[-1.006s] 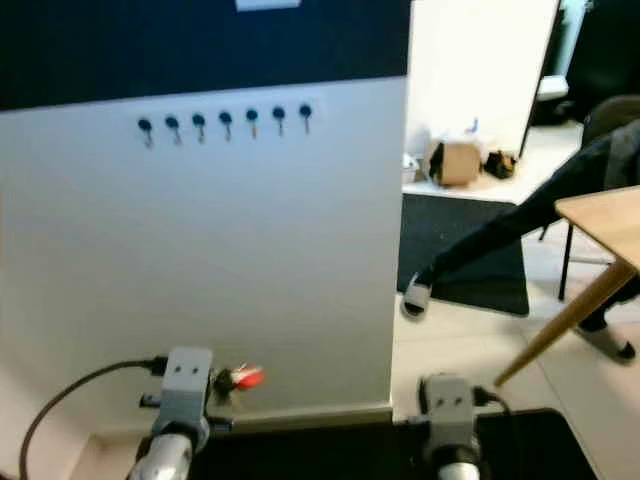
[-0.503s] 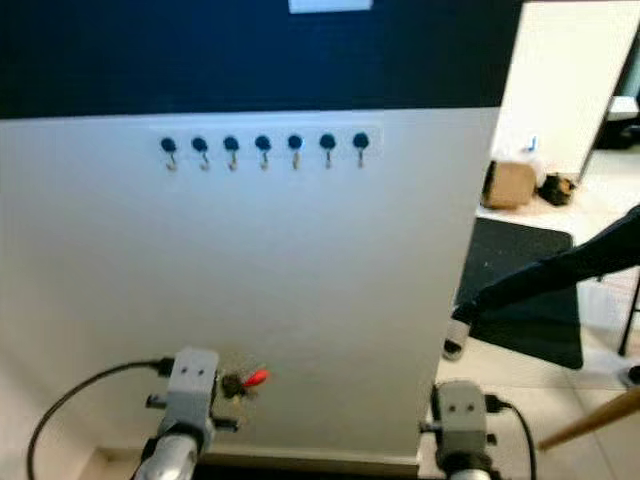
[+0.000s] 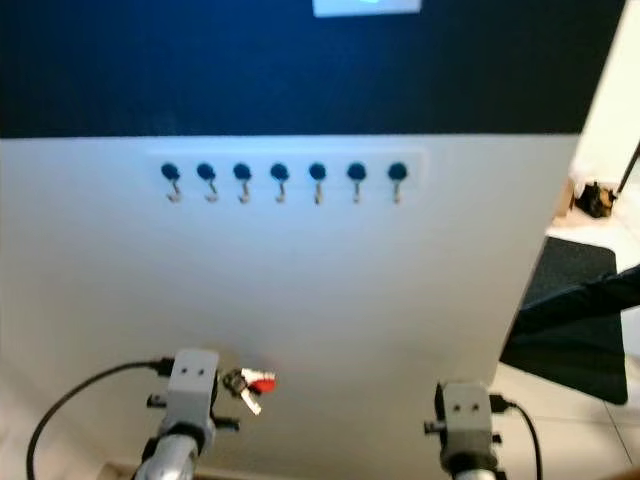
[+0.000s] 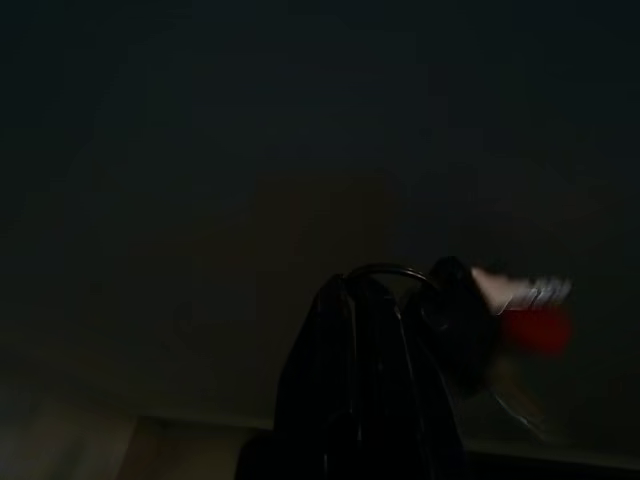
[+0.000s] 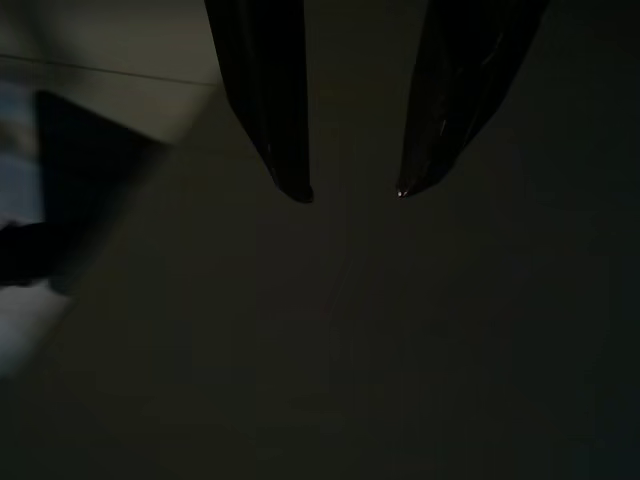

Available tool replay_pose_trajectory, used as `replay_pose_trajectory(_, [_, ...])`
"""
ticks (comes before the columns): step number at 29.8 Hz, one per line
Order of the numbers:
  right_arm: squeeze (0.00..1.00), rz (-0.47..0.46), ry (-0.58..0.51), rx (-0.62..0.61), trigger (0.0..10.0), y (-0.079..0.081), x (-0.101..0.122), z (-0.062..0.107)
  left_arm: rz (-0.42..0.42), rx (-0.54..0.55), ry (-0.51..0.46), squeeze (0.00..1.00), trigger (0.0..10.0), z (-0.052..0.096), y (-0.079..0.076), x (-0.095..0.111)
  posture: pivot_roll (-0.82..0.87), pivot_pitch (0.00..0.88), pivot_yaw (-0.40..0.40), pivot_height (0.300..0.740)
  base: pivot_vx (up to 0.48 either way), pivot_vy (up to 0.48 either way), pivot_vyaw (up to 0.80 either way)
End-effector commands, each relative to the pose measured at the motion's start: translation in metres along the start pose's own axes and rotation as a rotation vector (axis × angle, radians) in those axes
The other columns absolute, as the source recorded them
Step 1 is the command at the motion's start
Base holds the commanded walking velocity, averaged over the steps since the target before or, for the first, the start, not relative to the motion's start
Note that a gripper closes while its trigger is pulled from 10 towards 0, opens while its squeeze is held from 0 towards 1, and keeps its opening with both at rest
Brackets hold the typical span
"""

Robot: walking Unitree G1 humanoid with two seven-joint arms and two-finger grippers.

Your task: Hang keys on a hook

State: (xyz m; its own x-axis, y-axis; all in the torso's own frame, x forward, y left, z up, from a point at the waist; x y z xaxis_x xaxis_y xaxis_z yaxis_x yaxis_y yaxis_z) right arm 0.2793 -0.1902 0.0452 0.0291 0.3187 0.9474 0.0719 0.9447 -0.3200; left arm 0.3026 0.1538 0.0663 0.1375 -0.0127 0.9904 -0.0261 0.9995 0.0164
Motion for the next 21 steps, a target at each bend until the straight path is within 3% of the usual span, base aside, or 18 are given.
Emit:
replay_pose_trajectory(1, [0.00,0.005,0.023,0.004,10.0,-0.001,-0.005,0.004,-0.008,0.020,0.008,0.00,10.0,0.004,0.007,-0.003,0.02,0.112,0.101,0.740,0.000,0.000,0.00])
replay_pose_trajectory(10, [0.00,0.005,0.023,0.006,10.0,-0.001,-0.005,0.003,-0.003,0.044,0.002,0.00,10.0,0.007,0.014,-0.001,0.02,0.112,0.103,0.740,0.000,0.000,0.00])
replay_pose_trajectory(19, [0.00,0.002,0.029,0.015,10.0,0.002,-0.007,0.004,0.002,0.130,-0.035,0.00,10.0,0.017,0.042,0.012,0.03,0.118,0.104,0.740,0.000,0.000,0.00])
replay_pose_trajectory(20, [0.00,0.007,0.044,0.027,10.0,0.004,-0.011,0.007,-0.013,0.153,-0.061,0.00,10.0,0.020,0.050,0.020,0.04,0.121,0.102,0.740,0.000,0.000,0.00])
replay_pose_trajectory(21, [0.00,0.021,0.081,0.059,10.0,0.009,-0.022,0.013,-0.042,0.190,-0.125,0.00,10.0,0.028,0.064,0.040,0.06,0.126,0.096,0.740,0.000,0.000,0.00])
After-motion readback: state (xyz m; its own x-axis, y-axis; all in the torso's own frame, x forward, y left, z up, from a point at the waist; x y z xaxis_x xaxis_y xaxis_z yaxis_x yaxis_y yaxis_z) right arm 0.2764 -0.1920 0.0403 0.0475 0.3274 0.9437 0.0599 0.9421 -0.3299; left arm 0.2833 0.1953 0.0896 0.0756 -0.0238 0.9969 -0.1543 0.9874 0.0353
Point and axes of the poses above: a point about 5 cm out from each wrist's last joint towards the gripper, its own z axis pointing back from the gripper into the wrist, its own x axis along the axis of the wrist's last joint, y = z × x, the point moved 3 cm from there along -z, pointing out of the wrist towards the gripper, and after that the axes turned 8 degrees about z, right-handed, at the moved point
